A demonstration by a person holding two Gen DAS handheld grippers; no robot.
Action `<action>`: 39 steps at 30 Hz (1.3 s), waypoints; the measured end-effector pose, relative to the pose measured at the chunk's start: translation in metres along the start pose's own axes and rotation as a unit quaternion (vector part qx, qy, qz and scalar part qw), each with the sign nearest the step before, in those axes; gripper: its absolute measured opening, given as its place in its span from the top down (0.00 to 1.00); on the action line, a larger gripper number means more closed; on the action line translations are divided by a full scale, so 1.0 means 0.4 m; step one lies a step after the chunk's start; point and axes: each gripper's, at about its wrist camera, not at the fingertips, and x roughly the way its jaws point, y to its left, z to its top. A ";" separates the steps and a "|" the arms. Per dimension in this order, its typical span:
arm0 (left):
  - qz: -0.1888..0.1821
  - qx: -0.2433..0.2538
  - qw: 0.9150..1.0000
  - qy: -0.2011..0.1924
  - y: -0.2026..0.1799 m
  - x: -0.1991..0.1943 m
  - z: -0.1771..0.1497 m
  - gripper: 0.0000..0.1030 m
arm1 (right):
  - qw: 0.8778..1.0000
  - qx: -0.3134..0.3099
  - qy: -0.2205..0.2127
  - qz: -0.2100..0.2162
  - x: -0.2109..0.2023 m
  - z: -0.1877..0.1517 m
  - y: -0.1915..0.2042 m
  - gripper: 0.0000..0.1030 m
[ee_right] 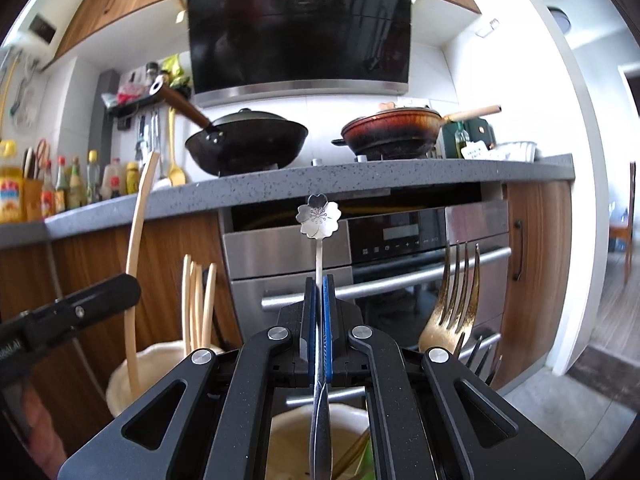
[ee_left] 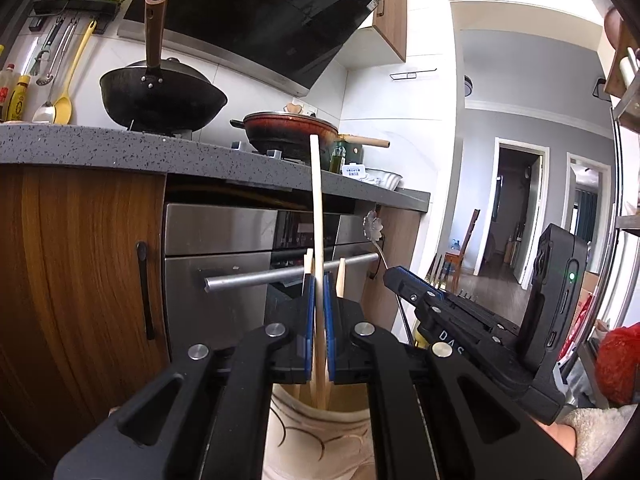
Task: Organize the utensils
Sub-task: 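Lower and release the chopstick into the tall cup while the right tool drops the spoon into the short cup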
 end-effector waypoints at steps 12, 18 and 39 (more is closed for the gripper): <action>0.011 0.026 0.999 0.038 -0.006 -0.020 -0.035 0.96 | 0.999 -0.026 0.037 0.014 -0.080 -0.023 0.011 0.96; 0.013 0.021 0.998 0.052 0.003 -0.025 -0.042 0.95 | 0.997 -0.014 0.070 0.021 -0.118 -0.039 0.006 0.96; 0.044 0.011 0.997 0.058 0.008 -0.100 -0.060 0.31 | 0.994 0.007 0.112 0.021 -0.220 -0.076 -0.021 0.67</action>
